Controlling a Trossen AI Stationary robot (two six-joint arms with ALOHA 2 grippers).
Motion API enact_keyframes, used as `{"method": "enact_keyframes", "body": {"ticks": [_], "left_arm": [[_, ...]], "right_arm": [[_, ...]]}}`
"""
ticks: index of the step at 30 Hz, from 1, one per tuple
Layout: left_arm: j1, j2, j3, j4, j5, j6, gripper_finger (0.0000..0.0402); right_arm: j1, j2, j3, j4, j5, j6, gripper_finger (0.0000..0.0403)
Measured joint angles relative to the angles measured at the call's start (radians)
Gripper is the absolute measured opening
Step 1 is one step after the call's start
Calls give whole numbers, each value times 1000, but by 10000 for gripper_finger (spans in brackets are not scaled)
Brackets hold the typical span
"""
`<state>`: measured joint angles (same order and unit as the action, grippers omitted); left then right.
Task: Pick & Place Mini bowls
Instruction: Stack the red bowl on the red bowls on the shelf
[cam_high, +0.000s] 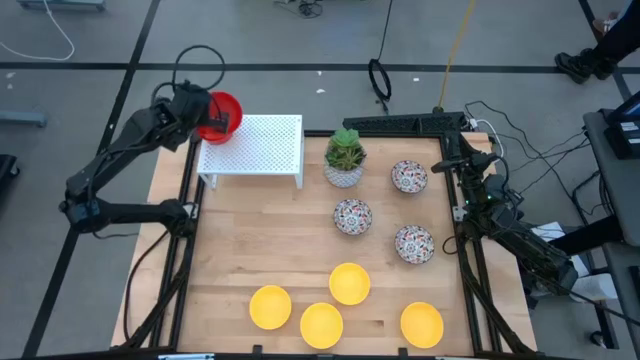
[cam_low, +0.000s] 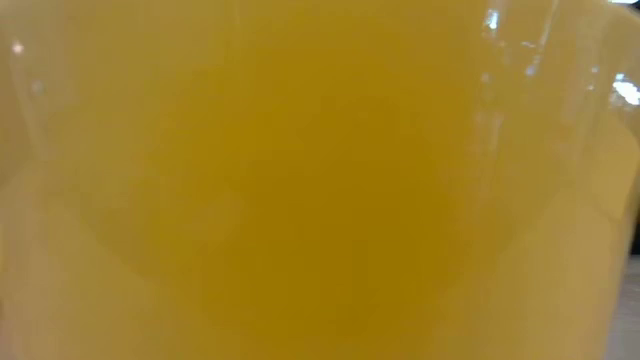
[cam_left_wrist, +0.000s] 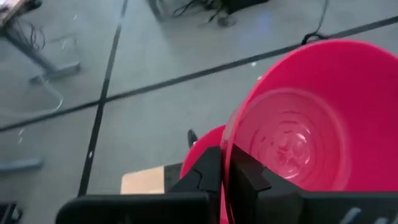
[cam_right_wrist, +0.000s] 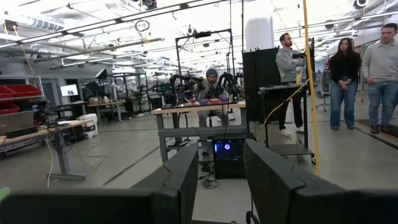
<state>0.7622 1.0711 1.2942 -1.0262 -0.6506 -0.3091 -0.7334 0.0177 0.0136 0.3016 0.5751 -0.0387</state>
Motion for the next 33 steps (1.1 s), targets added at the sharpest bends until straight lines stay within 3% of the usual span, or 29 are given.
{"method": "enact_keyframes", "body": {"ticks": [5,19,28,33], "left_arm": [[65,53,0,-8,27,13,16],[67,103,-1,-25,25,17,13],[67,100,-1,-16,-10,-61,22],[67,101,-1,-21,-24,-170,7]], "right_arm": [[0,0,0,0,0,0,116],[0,0,0,0,0,0,116],[0,0,0,0,0,0,116],[0,0,0,0,0,0,116]]}}
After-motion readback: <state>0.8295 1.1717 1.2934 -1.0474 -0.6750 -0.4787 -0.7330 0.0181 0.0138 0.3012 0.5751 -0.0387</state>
